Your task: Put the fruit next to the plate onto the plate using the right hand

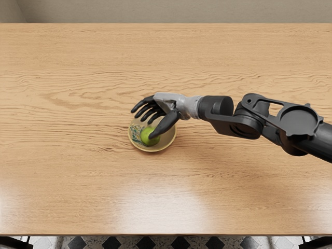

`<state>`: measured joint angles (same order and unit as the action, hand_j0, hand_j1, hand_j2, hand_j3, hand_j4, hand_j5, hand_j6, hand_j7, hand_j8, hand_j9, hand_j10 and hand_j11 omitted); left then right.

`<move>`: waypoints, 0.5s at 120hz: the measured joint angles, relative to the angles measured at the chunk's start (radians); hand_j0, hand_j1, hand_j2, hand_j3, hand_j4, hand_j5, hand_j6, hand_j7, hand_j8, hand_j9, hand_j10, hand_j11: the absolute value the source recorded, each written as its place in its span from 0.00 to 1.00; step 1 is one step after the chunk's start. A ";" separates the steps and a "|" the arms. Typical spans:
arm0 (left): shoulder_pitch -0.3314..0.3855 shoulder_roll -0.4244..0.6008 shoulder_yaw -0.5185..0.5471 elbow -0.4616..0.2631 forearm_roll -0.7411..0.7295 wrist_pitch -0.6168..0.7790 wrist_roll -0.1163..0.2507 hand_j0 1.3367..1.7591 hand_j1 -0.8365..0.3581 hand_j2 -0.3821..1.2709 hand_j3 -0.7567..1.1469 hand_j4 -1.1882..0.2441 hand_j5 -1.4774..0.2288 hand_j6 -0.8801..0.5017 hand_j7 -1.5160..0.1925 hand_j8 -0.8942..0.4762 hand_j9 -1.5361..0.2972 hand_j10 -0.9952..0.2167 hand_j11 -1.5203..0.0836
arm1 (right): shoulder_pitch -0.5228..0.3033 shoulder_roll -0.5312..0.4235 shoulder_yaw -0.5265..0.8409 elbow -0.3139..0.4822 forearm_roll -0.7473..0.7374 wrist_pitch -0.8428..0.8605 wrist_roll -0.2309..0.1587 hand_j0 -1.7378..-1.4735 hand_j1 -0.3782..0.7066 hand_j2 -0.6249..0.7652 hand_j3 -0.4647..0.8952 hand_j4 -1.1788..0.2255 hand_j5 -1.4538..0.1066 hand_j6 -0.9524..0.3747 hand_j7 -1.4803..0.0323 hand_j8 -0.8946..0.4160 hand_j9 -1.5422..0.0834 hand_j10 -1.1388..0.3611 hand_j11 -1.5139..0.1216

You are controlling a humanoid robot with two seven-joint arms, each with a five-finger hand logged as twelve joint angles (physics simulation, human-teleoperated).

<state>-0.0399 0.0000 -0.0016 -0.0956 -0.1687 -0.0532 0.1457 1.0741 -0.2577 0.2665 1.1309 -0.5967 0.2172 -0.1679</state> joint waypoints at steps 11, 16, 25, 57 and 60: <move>0.000 0.000 0.000 0.000 0.000 0.000 0.000 0.76 0.97 0.23 0.40 0.81 0.85 0.62 0.87 0.64 0.82 0.80 0.93 | 0.003 0.000 0.004 0.002 0.005 0.006 -0.001 0.30 0.42 0.41 0.34 0.58 0.63 0.45 0.67 0.41 0.66 0.52 0.64; 0.000 0.000 0.000 0.000 0.000 0.000 0.000 0.76 0.97 0.23 0.40 0.81 0.85 0.62 0.87 0.64 0.82 0.80 0.93 | 0.005 -0.001 0.006 0.003 0.009 0.012 -0.001 0.30 0.40 0.41 0.34 0.59 0.64 0.46 0.68 0.42 0.67 0.53 0.65; 0.000 0.000 0.000 0.000 0.000 0.000 0.000 0.76 0.97 0.23 0.40 0.81 0.85 0.62 0.87 0.64 0.82 0.80 0.93 | 0.012 -0.005 0.010 0.005 0.051 0.042 -0.002 0.30 0.36 0.41 0.34 0.62 0.68 0.49 0.72 0.46 0.71 0.56 0.68; 0.000 0.000 0.000 0.000 0.000 0.000 0.000 0.76 0.97 0.23 0.40 0.81 0.85 0.62 0.87 0.64 0.82 0.80 0.93 | 0.030 -0.058 0.019 0.018 0.204 0.152 -0.020 0.30 0.14 0.44 0.34 0.77 0.85 0.64 0.89 0.60 0.87 0.69 0.84; 0.000 0.000 0.000 0.000 0.000 0.000 0.000 0.76 0.97 0.23 0.40 0.81 0.85 0.62 0.87 0.64 0.82 0.80 0.93 | 0.031 -0.067 0.021 0.020 0.219 0.167 -0.021 0.30 0.13 0.44 0.34 0.77 0.86 0.65 0.90 0.61 0.88 0.70 0.85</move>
<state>-0.0399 0.0000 -0.0016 -0.0957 -0.1687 -0.0535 0.1457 1.1055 -0.3248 0.2871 1.1507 -0.3780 0.3838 -0.1888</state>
